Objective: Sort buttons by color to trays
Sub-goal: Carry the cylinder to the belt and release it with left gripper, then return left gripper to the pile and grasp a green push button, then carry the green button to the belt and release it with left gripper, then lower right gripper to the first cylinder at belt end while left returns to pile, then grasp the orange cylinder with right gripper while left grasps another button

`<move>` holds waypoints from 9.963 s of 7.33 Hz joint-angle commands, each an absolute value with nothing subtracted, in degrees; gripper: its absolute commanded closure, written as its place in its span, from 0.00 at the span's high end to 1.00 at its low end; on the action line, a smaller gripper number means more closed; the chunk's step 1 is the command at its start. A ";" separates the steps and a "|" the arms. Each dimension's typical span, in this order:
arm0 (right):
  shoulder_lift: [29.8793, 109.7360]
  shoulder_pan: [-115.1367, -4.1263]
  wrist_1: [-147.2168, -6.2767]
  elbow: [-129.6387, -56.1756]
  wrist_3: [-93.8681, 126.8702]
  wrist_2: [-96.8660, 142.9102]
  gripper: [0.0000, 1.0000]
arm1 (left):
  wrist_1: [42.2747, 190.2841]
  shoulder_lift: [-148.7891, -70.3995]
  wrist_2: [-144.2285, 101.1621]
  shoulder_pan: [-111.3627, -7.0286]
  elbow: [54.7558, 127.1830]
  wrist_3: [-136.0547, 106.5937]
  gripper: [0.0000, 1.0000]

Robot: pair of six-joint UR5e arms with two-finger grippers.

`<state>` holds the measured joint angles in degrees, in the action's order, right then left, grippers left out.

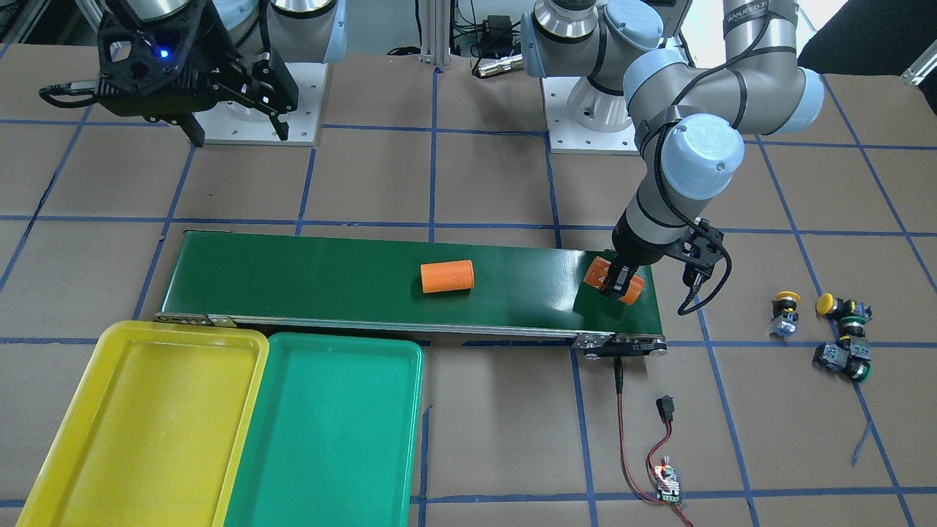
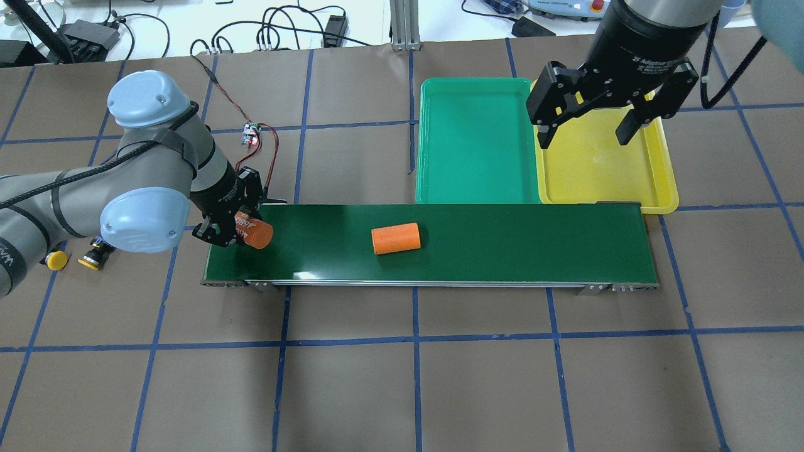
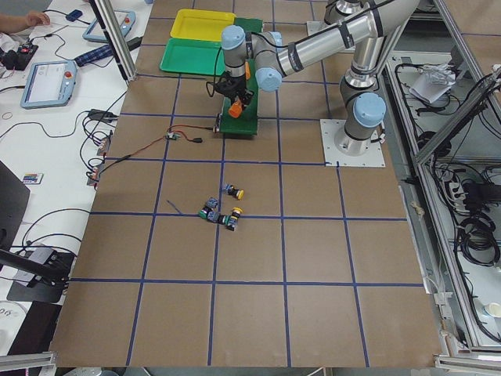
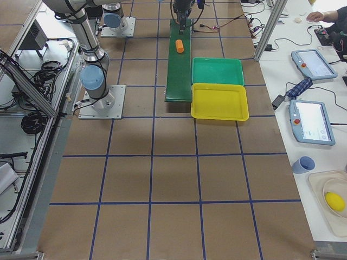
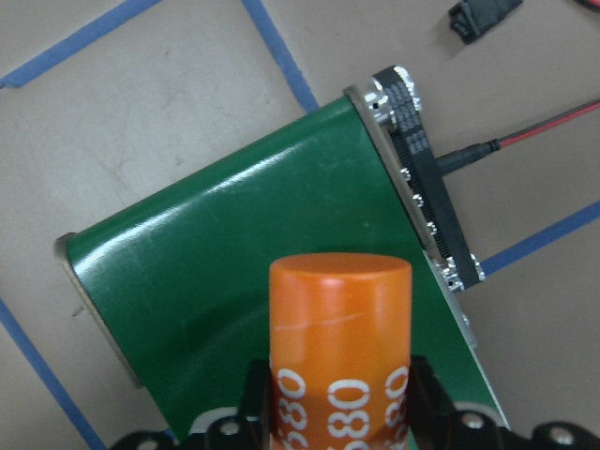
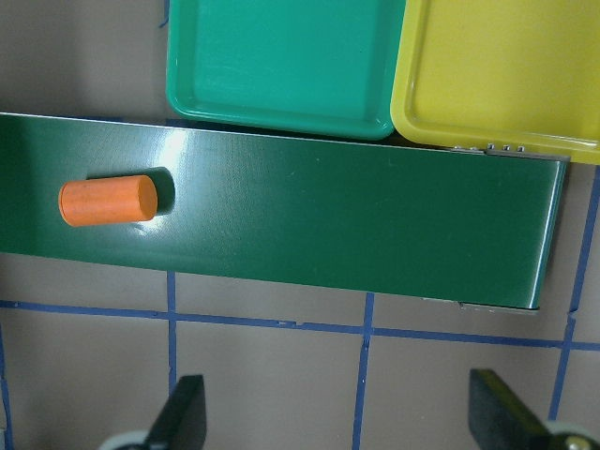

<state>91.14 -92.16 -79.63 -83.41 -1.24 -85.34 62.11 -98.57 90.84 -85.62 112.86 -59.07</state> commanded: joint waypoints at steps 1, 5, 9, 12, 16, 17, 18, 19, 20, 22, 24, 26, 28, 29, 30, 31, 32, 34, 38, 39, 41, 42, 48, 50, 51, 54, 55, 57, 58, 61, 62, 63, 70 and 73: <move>91.14 -92.11 -79.63 -83.41 -1.23 -85.43 1.00 | 62.05 -99.05 90.96 -86.04 112.85 -60.38 0.95; 91.14 -92.20 -79.63 -83.41 -1.23 -85.43 1.00 | 63.02 -95.11 95.07 -80.63 111.63 -42.25 1.00; 91.14 -92.11 -79.63 -83.41 -1.23 -85.43 1.00 | 55.33 -98.33 95.89 -59.91 111.09 7.70 1.00; 91.14 -92.11 -79.63 -83.41 -1.23 -85.43 1.00 | 47.51 -104.39 95.80 -54.67 110.92 34.28 1.00; 91.14 -92.02 -79.63 -83.41 -1.32 -85.43 1.00 | 46.58 -109.59 87.68 -51.77 111.09 52.98 1.00; 91.14 -92.02 -79.63 -83.41 -1.32 -85.43 1.00 | 46.32 -110.73 84.50 -50.90 111.09 62.31 1.00; 91.14 -92.02 -79.63 -83.41 -1.23 -85.43 1.00 | 46.32 -111.53 84.64 -49.58 110.83 64.58 1.00; 91.14 -92.02 -79.63 -83.41 -1.32 -85.43 1.00 | 46.49 -111.62 84.90 -48.18 111.00 64.25 1.00; 91.14 -92.02 -79.63 -83.41 -1.23 -85.43 1.00 | 46.15 -111.88 84.38 -48.08 110.92 64.16 0.90; 91.14 -92.02 -79.63 -83.41 -1.32 -85.43 1.00 | 45.62 -113.02 84.38 -48.08 111.01 63.99 0.70; 91.14 -92.02 -79.63 -83.41 -1.23 -85.43 1.00 | 45.62 -113.90 83.94 -48.08 111.01 63.37 0.26; 91.14 -92.02 -79.63 -83.41 -1.23 -85.43 1.00 | 46.05 -111.82 81.39 -49.12 111.09 63.54 0.00; 91.14 -92.11 -79.63 -83.41 -1.23 -85.43 1.00 | 46.49 -108.83 81.56 -51.06 111.09 63.90 0.00; 91.14 -92.11 -79.54 -83.41 -1.32 -85.43 1.00 | 46.58 -106.11 82.43 -56.29 111.09 62.50 0.00; 91.14 -92.02 -79.63 -83.41 -1.32 -85.43 1.00 | 47.37 -103.56 84.44 -61.12 111.09 54.75 0.00; 91.14 -92.11 -79.63 -83.41 -1.23 -85.43 1.00 | 49.81 -101.62 84.20 -64.74 111.53 45.97 0.00; 91.14 -92.11 -79.63 -83.41 -1.23 -85.43 1.00 | 50.09 -101.08 84.37 -68.52 111.79 38.83 0.00; 91.14 -92.02 -79.54 -83.41 -1.32 -85.52 1.00 | 51.24 -100.28 84.55 -76.25 111.80 18.40 0.00; 90.62 -92.37 -79.45 -83.58 -1.75 -86.13 1.00 | 51.15 -101.60 84.46 -82.88 113.20 6.85 0.22; 90.18 -92.37 -79.80 -83.58 -2.11 -86.22 1.00 | 50.89 -101.34 84.46 -82.88 114.25 6.86 0.33; 88.96 -92.37 -79.63 -83.67 -1.93 -86.31 1.00 | 50.98 -100.02 84.55 -83.06 115.66 6.86 0.40; 87.29 -92.46 -78.58 -84.19 -1.06 -87.53 1.00 | 51.06 -99.24 85.86 -83.23 115.84 6.86 0.40; 84.10 -92.46 -85.92 -93.74 -3.06 -93.16 1.00 | 56.48 -98.27 86.31 -82.00 112.88 6.33 1.00; 85.34 -92.03 -89.72 -98.07 -11.81 -93.25 1.00 | 66.57 -99.04 86.83 -79.65 103.94 3.36 1.00; 85.34 -92.02 -92.69 -99.30 -17.26 -93.86 1.00 | 68.10 -100.71 89.01 -73.54 101.28 3.86 1.00; 86.48 -89.75 -99.82 -103.69 -37.81 -94.13 0.99 | 63.58 -105.90 89.21 -61.03 99.49 9.92 1.00; 86.75 -87.82 -104.63 -105.63 -49.10 -94.13 1.00 | 54.84 -107.74 88.43 -57.17 101.15 14.72 1.00; 87.89 -84.47 -114.81 -111.68 -65.92 -93.17 1.00 | 50.19 -112.39 88.94 -53.36 100.82 15.56 1.00; 87.89 -84.03 -122.79 -115.10 -75.92 -93.25 1.00 | 49.58 -114.24 88.86 -51.61 99.68 14.86 1.00; 87.80 -84.29 -124.72 -119.53 -83.91 -93.08 1.00 | 49.13 -119.61 88.95 -49.66 96.76 1.52 1.00; 87.98 -84.37 -124.80 -119.71 -82.98 -93.08 1.00 | 49.13 -120.23 88.86 -49.75 96.94 -1.81 1.00; 88.07 -84.37 -125.41 -119.36 -78.79 -93.08 1.00 | 49.22 -121.10 88.94 -49.83 97.03 -4.02 1.00; 90.09 -84.81 -120.41 -118.56 -24.96 -87.98 1.00 | 49.66 -123.31 89.20 -50.10 95.62 -7.65 0.90; 90.00 -90.50 -120.59 -117.95 -7.33 -88.33 1.00 | 49.66 -123.31 89.12 -50.10 95.36 -7.03 0.84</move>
